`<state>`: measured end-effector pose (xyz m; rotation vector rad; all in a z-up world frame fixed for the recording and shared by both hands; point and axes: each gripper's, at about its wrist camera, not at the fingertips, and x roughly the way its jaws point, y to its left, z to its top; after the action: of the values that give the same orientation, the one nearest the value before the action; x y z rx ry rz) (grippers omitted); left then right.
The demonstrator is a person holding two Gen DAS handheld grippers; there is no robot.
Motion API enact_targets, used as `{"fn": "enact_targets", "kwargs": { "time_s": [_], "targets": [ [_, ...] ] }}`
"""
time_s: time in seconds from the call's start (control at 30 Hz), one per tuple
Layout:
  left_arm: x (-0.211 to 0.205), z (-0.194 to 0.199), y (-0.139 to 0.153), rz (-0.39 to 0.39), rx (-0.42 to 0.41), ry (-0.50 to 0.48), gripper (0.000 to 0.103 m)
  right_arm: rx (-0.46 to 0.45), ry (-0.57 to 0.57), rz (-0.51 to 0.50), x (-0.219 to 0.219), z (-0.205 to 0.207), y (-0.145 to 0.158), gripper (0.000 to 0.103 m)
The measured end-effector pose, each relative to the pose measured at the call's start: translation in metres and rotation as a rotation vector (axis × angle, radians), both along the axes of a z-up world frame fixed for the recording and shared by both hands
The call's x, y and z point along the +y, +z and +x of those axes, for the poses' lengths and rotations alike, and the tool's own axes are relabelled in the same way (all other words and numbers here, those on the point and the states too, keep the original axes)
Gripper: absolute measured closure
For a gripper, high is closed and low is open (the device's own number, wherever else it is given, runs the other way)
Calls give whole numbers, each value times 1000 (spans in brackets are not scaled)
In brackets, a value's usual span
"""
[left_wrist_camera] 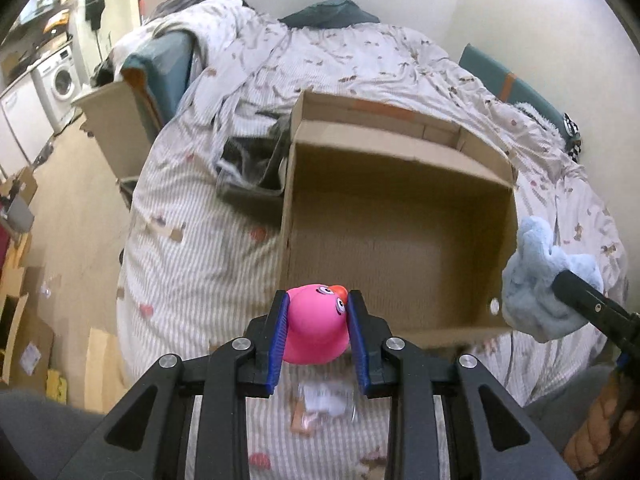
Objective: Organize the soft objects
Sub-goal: 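Carry the plush toy and pink duck over the cardboard box with both grippers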
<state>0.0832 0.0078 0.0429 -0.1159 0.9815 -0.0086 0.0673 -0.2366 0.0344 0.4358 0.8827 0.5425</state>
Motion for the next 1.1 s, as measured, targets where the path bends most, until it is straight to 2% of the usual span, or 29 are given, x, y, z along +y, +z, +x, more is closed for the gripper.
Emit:
{"fn": "enact_targets", "kwargs": {
  "time_s": [0.13,0.23,0.3,0.37,0.53,0.63,0.8,0.97,1.1],
  "targets": [
    [-9,23,5,29,-30,-30,77,-34,-17,-20,1,21,3,80],
    [-17,35,-3,52,-44,-22,77,-27,-87,-38,-6,32,-13,80],
    [-20,41,-12,40,-36,-19,77,14,-139,-64,-12,39,-33,80],
    [-25,45,-22,45,-35,-20,77,95,-185,-91,-17,46,-53,80],
    [-31,54,-45,95,-40,-46,77,139,-194,-130,-19,54,-64,80],
    [-26,53,-55,61,-22,-24,77,157,-186,-156,-17,54,-70,80],
    [-21,55,-65,61,-24,-21,77,162,-168,-195,-8,50,-76,80],
    [-14,55,-66,29,-17,-15,77,165,-151,-231,-2,50,-80,80],
    [-16,54,-64,35,-21,-20,77,166,-148,-237,0,52,-81,80]
  ]
}}
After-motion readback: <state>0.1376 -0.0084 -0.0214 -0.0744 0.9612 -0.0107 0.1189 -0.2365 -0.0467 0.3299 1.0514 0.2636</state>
